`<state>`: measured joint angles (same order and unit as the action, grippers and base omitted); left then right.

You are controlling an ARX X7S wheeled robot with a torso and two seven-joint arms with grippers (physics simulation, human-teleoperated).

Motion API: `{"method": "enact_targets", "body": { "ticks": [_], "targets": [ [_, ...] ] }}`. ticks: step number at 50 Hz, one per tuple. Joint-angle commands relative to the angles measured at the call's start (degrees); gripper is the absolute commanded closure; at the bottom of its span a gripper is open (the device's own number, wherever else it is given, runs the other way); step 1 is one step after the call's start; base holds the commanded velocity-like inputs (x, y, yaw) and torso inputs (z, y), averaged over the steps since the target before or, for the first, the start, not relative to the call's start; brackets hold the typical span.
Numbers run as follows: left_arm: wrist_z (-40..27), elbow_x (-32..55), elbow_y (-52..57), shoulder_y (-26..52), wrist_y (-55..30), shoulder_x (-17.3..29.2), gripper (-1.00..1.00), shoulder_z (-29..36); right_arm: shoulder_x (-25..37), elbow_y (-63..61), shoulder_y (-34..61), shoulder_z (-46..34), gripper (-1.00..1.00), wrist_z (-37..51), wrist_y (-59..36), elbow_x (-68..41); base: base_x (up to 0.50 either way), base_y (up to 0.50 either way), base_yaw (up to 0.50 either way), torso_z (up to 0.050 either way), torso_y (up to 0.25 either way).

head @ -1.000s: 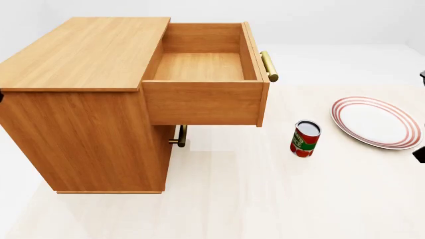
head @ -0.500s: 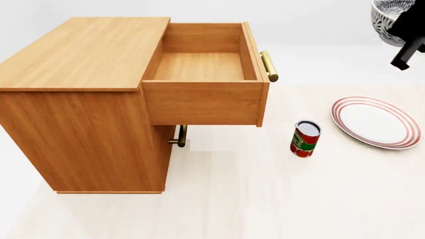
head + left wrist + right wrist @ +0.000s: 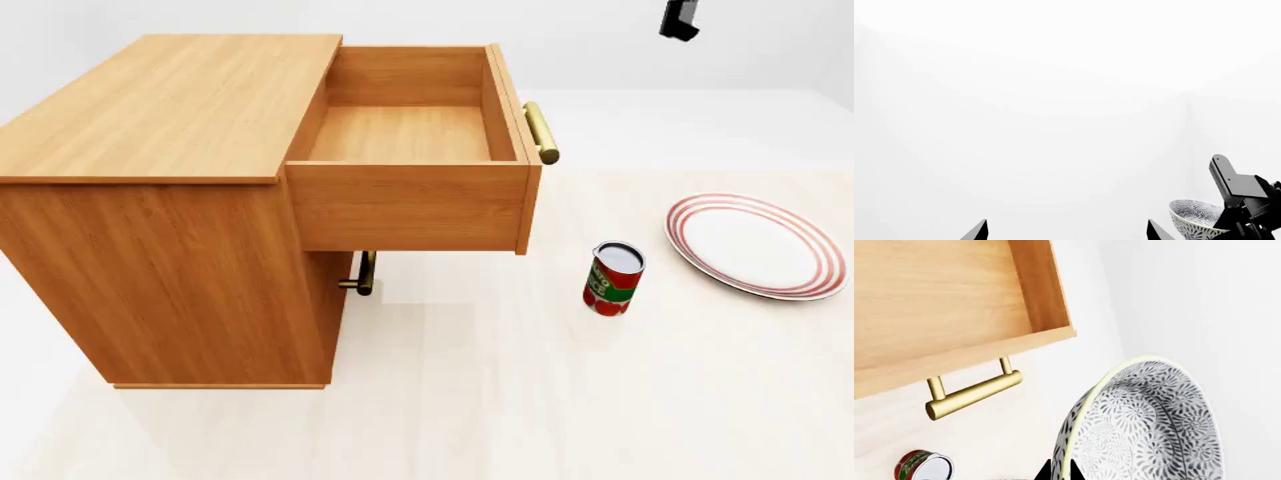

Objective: Put the bowl in the top drawer of the cabinet.

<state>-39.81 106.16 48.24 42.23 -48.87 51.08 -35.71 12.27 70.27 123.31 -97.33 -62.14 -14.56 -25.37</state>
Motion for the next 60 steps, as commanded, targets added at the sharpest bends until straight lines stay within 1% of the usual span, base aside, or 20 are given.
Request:
{"method": "enact_targets", "body": {
  "ticks": [1, 7, 13, 19, 25, 31, 39, 60],
  "targets": [
    [-0.2, 0.7, -0.3, 0.4, 0.4, 0.9, -1.0, -0.3, -7.3, 4.7, -1.3, 12.8, 1.0, -4.0, 5.2, 10.6, 0.0, 0.0, 0.0, 0.0, 0.0],
    [0.0, 0.8, -0.3, 0.5, 0.5, 0.9, -1.0, -0.4, -9.8, 4.7, -2.1, 20.2, 1.0, -5.0, 5.4, 16.0, 0.0, 0.0, 0.0, 0.0, 0.0],
    [0.3, 0.5, -0.3, 0.6, 0.6, 0.7, -1.0, -0.1, -12.2, 4.7, -2.8, 25.5, 1.0, -5.7, 6.3, 19.6, 0.0, 0.0, 0.0, 0.0, 0.0],
    [0.5, 0.4, -0.4, 0.7, 0.6, 0.9, -1.0, -0.2, -12.3, 3.6, -2.3, 17.0, 1.0, -4.1, 7.4, 9.4, 0.0, 0.0, 0.0, 0.0, 0.0],
    [0.9, 0.1, -0.5, 0.5, 0.6, 0.5, -1.0, -0.4, -12.3, 1.7, -2.0, 13.1, 1.0, -3.0, 6.9, 4.1, 0.0, 0.0, 0.0, 0.0, 0.002],
    [0.8, 0.5, -0.7, 0.6, 0.9, 0.5, -1.0, -0.5, -12.3, -0.2, -3.1, 11.8, 1.0, -1.5, 6.0, 2.0, 0.0, 0.0, 0.0, 0.0, 0.0],
    [1.2, 1.4, -0.2, 1.0, 1.7, 0.9, -1.0, -2.0, -12.3, -1.6, -4.5, 11.4, 1.0, -0.1, 5.9, 0.8, 0.0, 0.0, 0.0, 0.0, 0.0],
    [2.5, 1.1, 0.4, 1.5, 1.5, 1.3, -1.0, -2.0, -12.3, -3.9, -3.4, 10.9, 1.0, -2.1, 6.0, -2.8, 0.0, 0.0, 0.0, 0.0, 0.0]
  ]
}}
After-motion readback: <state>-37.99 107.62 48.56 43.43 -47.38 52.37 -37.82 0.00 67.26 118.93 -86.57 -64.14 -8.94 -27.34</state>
